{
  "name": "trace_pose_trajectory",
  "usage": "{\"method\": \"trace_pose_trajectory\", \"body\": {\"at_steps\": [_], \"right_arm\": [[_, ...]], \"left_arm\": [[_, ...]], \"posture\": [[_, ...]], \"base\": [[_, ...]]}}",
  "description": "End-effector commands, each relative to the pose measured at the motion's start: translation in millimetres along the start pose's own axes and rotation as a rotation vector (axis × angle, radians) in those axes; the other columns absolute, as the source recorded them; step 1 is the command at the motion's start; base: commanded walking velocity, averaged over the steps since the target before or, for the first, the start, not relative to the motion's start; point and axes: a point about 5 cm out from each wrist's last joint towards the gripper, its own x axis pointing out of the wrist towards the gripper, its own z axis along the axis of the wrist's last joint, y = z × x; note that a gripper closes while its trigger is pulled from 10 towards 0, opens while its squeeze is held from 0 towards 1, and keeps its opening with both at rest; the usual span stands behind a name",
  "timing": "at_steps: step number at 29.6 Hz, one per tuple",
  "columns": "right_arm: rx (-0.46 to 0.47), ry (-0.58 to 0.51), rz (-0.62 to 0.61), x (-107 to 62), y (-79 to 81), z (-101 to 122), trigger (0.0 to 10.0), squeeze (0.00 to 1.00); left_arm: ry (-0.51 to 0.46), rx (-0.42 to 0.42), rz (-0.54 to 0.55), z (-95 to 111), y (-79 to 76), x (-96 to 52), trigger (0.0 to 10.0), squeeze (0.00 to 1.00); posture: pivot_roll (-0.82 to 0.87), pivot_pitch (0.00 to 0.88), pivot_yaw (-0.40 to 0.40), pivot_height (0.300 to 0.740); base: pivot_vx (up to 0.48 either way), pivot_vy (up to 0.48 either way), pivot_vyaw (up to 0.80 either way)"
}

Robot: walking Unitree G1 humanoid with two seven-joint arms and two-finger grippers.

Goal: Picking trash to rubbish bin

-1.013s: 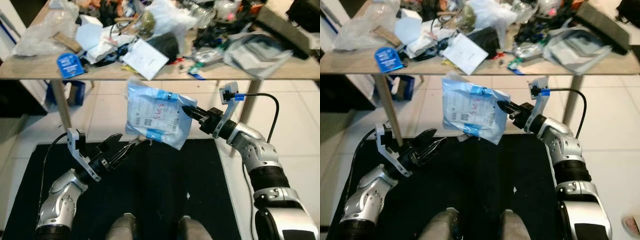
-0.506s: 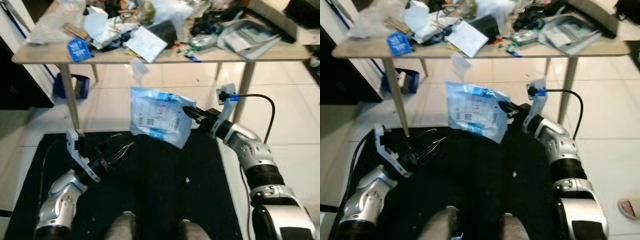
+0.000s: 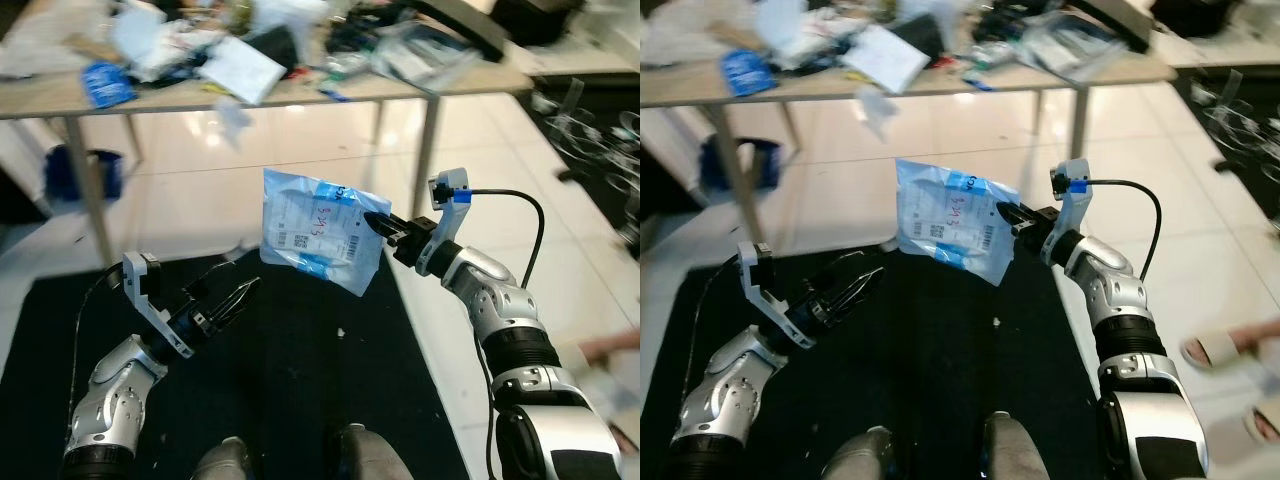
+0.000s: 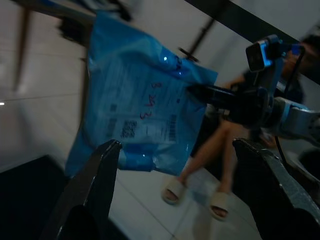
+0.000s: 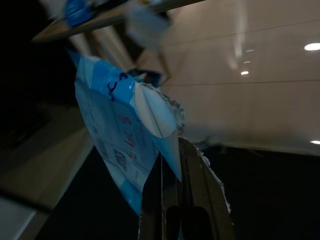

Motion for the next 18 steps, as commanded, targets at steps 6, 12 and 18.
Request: {"method": "trace_pose_trajectory", "body": {"at_steps": [6,12,18], "right_arm": [[-0.005,0.01,-0.029,-2.8,-4.9,-2.9,10.0,0.0],[-0.005,0.005,-0.035,-2.3,-5.6,-2.1,10.0,0.0],[-0.004,-0.001,-0.038,-2.2,-6.1,-1.1,10.0,0.0]], "left_arm": [[-0.003,-0.007,0.019,-4.3,0.9,0.4,10.0,0.0],[-0.009,0.0,0.026,-3.4,2.1,1.4,10.0,0.0],[-0.012,0.006,0.029,-2.6,2.8,1.9,10.0,0.0]], "posture": [[0.0,0.137,-0.008,0.74],[0.0,0.137,-0.007,0.74],[0.0,0.138,-0.005,0.74]], "base": [[0.0,0.0,-0.78],[0.0,0.0,-0.77],[0.0,0.0,-0.77]]}}
